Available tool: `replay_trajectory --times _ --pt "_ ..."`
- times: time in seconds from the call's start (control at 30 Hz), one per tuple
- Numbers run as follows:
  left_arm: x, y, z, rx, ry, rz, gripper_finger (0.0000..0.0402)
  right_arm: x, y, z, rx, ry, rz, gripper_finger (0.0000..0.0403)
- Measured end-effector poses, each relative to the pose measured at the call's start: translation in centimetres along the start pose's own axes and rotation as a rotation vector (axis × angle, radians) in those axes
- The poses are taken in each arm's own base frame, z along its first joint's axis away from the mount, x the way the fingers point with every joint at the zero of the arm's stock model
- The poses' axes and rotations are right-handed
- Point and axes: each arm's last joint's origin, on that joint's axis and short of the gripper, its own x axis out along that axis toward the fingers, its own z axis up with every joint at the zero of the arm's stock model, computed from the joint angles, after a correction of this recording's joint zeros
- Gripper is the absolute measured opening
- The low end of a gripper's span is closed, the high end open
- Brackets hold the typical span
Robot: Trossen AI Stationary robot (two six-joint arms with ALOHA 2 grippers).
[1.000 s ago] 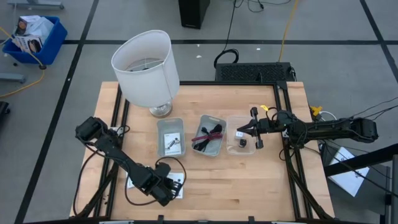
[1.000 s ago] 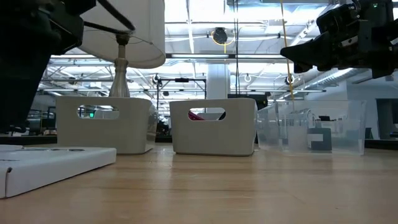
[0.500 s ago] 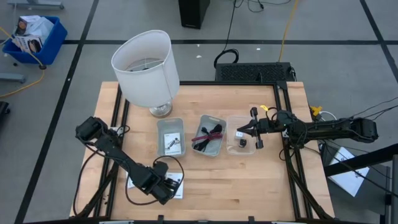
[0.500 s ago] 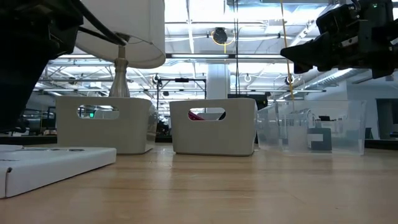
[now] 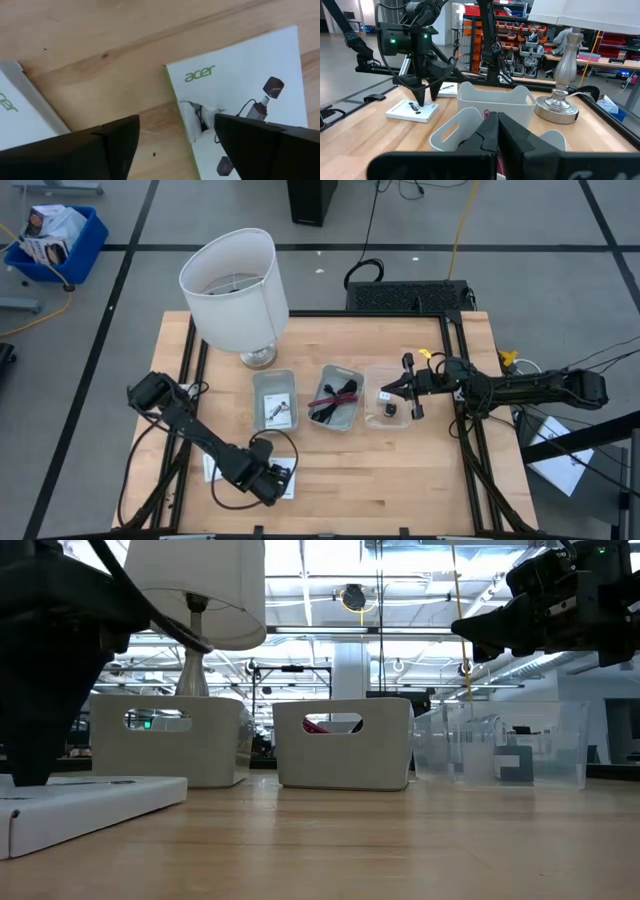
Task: Pick and place items into bin
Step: Put the right card reader box into the left gray bin
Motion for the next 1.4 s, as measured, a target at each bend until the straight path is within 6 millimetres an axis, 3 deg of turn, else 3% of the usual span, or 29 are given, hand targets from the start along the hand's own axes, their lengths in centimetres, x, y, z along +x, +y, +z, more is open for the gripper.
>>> replay_trajectory --times 0.43,0.87,1.13,1.27,1.4 --pt "-0.1 -0.1 0.3 0.010 -0.001 -0.012 0.0163 0.0 0.0 0.0 0.000 -0.001 0.000 0.0000" --pt "0.0 -0.5 0.2 0.010 0.037 -0.037 0.0159 0.0 0.0 0.0 -0.001 -0.001 0.000 0.0000" --pt "2.6 -1.9 -0.4 0.069 0.049 -0.088 0.0155 0.0 0.0 0.0 -0.002 -0.002 0.000 0.0000" --pt "3.0 -2.2 -0.5 0.089 0.050 -0.104 0.0112 0.0 0.0 0.0 -0.004 -0.002 0.001 0.0000" --pt "2.6 -2.1 -0.5 0.099 0.031 -0.118 0.0029 0.0 0.0 0.0 -0.004 -0.002 0.000 0.0000"
